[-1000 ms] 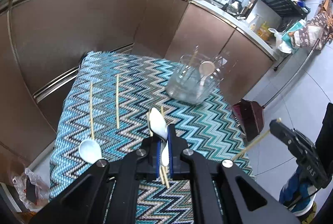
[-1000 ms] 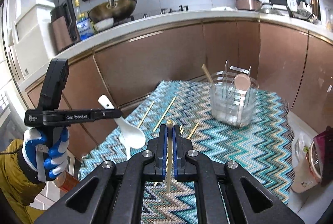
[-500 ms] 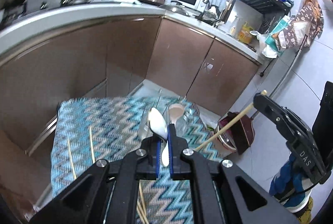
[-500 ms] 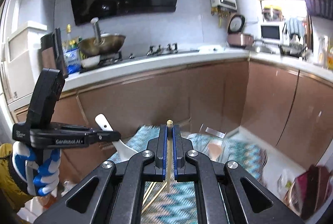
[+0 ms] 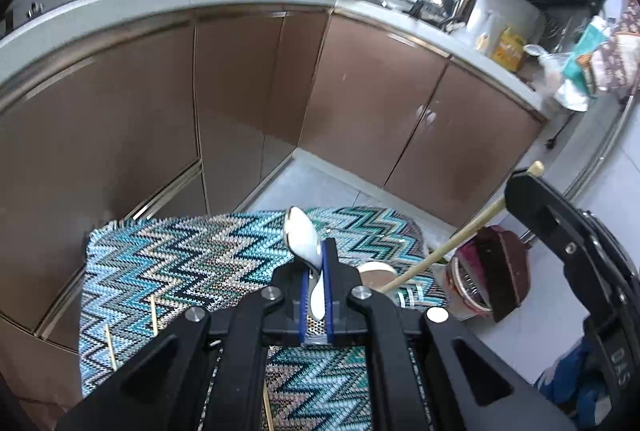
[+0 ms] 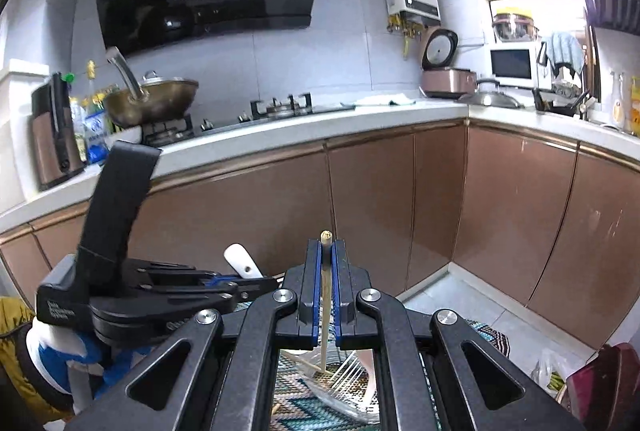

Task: Organize utensils
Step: 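Carry the white spoon in the left tool while the right tool carries the chopstick to the holder, then open the left tool over the holder dropping the spoon while the right tool releases the chopstick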

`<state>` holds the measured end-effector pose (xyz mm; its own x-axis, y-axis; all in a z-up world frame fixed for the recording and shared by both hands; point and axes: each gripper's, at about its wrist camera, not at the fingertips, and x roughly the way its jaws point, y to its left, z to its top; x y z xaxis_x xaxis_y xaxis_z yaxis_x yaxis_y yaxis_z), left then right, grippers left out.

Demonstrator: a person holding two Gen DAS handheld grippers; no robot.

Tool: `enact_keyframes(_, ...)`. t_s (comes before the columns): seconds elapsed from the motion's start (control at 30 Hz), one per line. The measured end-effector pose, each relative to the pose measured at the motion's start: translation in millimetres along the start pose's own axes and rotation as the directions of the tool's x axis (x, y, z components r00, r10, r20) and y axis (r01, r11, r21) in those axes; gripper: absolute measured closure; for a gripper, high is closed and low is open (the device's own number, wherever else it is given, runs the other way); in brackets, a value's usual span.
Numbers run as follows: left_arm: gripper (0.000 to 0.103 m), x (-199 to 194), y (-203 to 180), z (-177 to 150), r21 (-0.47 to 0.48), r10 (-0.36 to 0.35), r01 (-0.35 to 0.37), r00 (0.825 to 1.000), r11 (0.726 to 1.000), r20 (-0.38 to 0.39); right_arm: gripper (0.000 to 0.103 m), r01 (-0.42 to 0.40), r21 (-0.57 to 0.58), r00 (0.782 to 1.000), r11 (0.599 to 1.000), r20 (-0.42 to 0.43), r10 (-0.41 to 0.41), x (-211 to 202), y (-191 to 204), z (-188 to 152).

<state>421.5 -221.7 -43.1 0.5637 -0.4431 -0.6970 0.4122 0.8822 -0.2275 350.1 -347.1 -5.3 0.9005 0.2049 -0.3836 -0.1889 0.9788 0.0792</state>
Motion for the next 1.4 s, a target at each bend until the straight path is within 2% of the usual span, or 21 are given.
enact_keyframes(0.2, 0.098, 33, 1, -9, 0.006, 0.022, -0.022, 0.999, 1.000, -0.032, 0.098, 0.000, 0.002, 0.999, 1.000, -0.054, 0.000, 28, -6, -19)
enact_keyframes(0.4, 0.095, 36, 3, -12, -0.002, 0.032, -0.032, 0.999, 0.999, -0.027, 0.098, 0.003, 0.026, 0.997, 1.000, -0.081, -0.001, 36, -10, -31)
enact_keyframes(0.47, 0.094, 32, 3, -11, -0.011, 0.030, -0.030, 0.999, 0.999, -0.030, 0.095, 0.010, 0.023, 0.996, 1.000, -0.089, -0.007, 36, -10, -32)
enact_keyframes(0.53, 0.093, 22, 5, -10, -0.025, 0.012, -0.013, 1.000, 1.000, -0.019, 0.086, 0.018, 0.025, 0.996, 1.000, -0.091, -0.016, 34, -8, -32)
enact_keyframes(0.67, 0.082, -6, 4, -8, -0.031, 0.003, -0.002, 1.000, 1.000, 0.022, 0.080, 0.038, 0.021, 0.996, 0.999, -0.082, -0.036, 23, -3, -27)
enact_keyframes(0.7, 0.082, -15, 4, -8, -0.034, 0.000, 0.001, 0.999, 0.999, 0.032, 0.077, 0.040, 0.024, 0.996, 0.999, -0.078, -0.038, 18, -1, -24)
enact_keyframes(0.87, 0.082, -62, 6, -12, -0.031, 0.014, -0.012, 0.997, 0.999, 0.077, 0.074, 0.048, 0.020, 0.998, 0.999, -0.052, -0.047, -7, 12, -14)
enact_keyframes(1.0, 0.081, -108, 10, -20, -0.034, 0.030, -0.026, 0.993, 0.999, 0.116, 0.060, 0.056, 0.000, 0.998, 0.998, -0.017, -0.056, -36, 28, -6)
enact_keyframes(1.1, 0.081, -144, 14, -29, -0.035, 0.041, -0.037, 0.988, 0.999, 0.149, 0.055, 0.061, -0.022, 0.998, 0.998, 0.019, -0.061, -67, 44, -2)
enact_keyframes(1.23, 0.080, -191, 21, -47, -0.045, 0.045, -0.037, 0.982, 0.998, 0.185, 0.036, 0.062, -0.035, 0.996, 0.997, 0.062, -0.060, -102, 62, 0)
enact_keyframes(1.27, 0.079, -200, 21, -51, -0.046, 0.045, -0.037, 0.980, 0.998, 0.192, 0.035, 0.065, -0.037, 0.995, 0.997, 0.077, -0.062, -114, 70, 0)
enact_keyframes(1.4, 0.072, -246, 27, -73, -0.060, 0.055, -0.042, 0.971, 0.997, 0.233, 0.016, 0.064, -0.045, 0.991, 0.997, 0.119, -0.058, -148, 91, -2)
